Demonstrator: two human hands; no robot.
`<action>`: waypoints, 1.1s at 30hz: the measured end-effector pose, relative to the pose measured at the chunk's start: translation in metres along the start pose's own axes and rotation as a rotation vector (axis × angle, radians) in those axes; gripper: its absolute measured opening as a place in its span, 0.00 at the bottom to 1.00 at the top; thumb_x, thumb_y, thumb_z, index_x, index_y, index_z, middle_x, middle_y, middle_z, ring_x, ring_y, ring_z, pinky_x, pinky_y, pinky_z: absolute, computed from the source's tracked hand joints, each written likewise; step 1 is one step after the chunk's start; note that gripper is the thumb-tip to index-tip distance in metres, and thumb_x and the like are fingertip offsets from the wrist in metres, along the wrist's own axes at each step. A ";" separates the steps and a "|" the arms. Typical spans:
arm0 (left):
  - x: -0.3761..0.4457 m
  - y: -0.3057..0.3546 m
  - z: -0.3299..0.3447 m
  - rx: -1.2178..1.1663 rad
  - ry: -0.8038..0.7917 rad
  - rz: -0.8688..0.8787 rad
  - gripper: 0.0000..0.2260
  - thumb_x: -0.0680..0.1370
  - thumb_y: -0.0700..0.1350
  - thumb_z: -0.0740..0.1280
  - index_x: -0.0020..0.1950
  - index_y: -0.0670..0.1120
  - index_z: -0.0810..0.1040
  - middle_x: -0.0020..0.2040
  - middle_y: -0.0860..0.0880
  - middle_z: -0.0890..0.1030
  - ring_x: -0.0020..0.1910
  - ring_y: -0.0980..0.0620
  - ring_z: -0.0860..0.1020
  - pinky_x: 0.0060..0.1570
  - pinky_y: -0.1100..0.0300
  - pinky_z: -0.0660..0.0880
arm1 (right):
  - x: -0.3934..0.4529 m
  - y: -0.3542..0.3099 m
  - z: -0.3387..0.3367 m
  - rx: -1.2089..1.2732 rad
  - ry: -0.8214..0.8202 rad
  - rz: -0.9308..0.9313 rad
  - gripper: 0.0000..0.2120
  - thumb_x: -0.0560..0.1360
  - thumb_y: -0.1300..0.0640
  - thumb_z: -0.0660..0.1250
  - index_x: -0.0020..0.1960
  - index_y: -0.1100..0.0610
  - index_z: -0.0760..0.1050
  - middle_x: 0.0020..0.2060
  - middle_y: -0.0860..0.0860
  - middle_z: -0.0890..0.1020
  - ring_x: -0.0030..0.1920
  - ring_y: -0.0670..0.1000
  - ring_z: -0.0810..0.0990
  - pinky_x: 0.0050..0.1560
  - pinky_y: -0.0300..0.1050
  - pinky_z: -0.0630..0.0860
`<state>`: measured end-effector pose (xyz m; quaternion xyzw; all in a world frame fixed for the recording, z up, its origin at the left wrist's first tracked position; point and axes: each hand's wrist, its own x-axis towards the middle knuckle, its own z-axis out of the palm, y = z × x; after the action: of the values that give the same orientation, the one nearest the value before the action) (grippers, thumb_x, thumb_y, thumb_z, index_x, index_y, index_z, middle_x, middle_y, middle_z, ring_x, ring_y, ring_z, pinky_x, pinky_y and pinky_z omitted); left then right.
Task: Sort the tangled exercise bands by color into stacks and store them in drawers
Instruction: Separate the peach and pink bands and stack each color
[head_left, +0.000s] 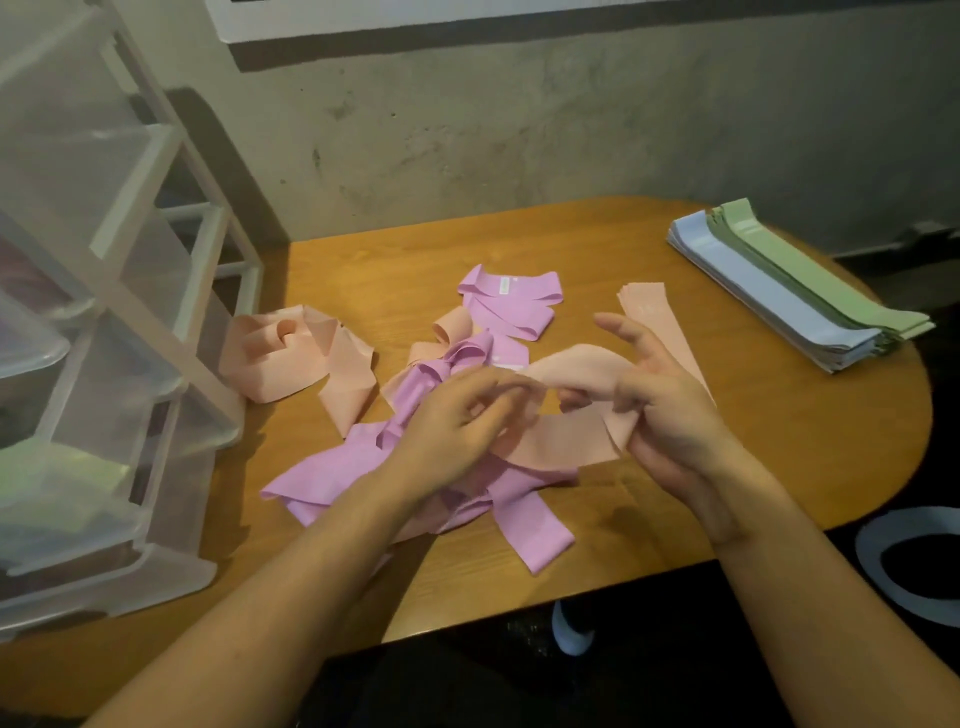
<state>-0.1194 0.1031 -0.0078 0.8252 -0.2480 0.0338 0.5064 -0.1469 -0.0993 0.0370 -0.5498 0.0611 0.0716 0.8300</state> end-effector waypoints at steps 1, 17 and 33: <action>0.000 0.006 0.000 -0.019 0.023 0.001 0.10 0.82 0.46 0.61 0.53 0.58 0.82 0.48 0.63 0.83 0.49 0.55 0.80 0.51 0.55 0.76 | -0.001 -0.001 -0.003 0.056 0.020 0.027 0.29 0.68 0.75 0.58 0.64 0.53 0.73 0.43 0.60 0.83 0.34 0.56 0.81 0.38 0.46 0.80; 0.023 0.056 -0.016 -0.174 -0.219 -0.114 0.04 0.77 0.38 0.73 0.50 0.40 0.85 0.42 0.40 0.84 0.40 0.53 0.81 0.43 0.65 0.75 | -0.018 -0.013 -0.028 0.034 0.066 0.210 0.17 0.80 0.66 0.56 0.63 0.52 0.74 0.37 0.58 0.80 0.30 0.55 0.79 0.33 0.46 0.79; 0.026 0.086 -0.011 -0.493 -0.164 -0.207 0.20 0.81 0.58 0.63 0.45 0.41 0.82 0.40 0.32 0.74 0.38 0.45 0.72 0.38 0.57 0.69 | -0.023 -0.014 -0.005 -0.374 -0.086 -0.209 0.09 0.80 0.60 0.68 0.59 0.54 0.80 0.54 0.55 0.84 0.55 0.47 0.83 0.56 0.41 0.79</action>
<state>-0.1323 0.0715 0.0757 0.6980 -0.2033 -0.1462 0.6709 -0.1672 -0.1108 0.0520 -0.6940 -0.0458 0.0187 0.7183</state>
